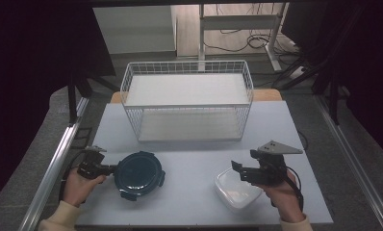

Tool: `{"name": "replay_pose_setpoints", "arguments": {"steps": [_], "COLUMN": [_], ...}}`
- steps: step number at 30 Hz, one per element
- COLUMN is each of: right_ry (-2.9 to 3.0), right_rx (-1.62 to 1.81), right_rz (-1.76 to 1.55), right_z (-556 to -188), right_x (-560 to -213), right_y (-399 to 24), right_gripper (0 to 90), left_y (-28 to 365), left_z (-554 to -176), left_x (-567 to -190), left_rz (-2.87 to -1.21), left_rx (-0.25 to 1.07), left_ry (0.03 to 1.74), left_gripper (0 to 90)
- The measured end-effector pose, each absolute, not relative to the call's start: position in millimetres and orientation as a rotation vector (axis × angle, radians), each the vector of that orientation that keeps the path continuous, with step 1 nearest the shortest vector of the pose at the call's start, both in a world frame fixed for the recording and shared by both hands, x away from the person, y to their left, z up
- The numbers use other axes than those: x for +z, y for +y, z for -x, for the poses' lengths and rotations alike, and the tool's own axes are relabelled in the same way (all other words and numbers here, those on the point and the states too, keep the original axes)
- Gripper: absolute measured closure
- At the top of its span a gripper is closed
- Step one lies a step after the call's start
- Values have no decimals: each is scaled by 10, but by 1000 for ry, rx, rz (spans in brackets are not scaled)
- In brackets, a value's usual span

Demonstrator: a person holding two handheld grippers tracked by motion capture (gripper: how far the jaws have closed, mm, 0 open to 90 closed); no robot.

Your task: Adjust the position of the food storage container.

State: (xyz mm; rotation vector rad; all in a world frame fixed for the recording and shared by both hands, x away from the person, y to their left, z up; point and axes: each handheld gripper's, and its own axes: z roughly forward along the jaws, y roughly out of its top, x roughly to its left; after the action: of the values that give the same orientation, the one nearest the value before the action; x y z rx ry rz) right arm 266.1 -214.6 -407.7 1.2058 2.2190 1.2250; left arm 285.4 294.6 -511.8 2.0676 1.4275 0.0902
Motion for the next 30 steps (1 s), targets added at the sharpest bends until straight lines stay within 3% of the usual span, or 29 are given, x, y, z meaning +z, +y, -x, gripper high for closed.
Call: {"name": "replay_pose_setpoints", "arguments": {"steps": [14, 26, 30], "right_ry": [2236, 2235, 2225], "right_rx": [1235, 1239, 1252], "right_rz": [-1192, -1184, -1183], "right_z": [-2647, -2630, -2620], "right_x": [-4082, -4067, -4036], "right_y": [-2090, -2054, -2055], "right_gripper": [215, 215, 215], "left_y": [2663, 2643, 2780], "left_z": [-2767, -2741, -2717], "left_x": [-5130, -5119, -4953], "left_rz": [-2075, -2054, -1982], "left_rx": [51, 30, 136], "left_ry": [1372, 1342, 1375], "left_gripper": [900, 900, 900]}}
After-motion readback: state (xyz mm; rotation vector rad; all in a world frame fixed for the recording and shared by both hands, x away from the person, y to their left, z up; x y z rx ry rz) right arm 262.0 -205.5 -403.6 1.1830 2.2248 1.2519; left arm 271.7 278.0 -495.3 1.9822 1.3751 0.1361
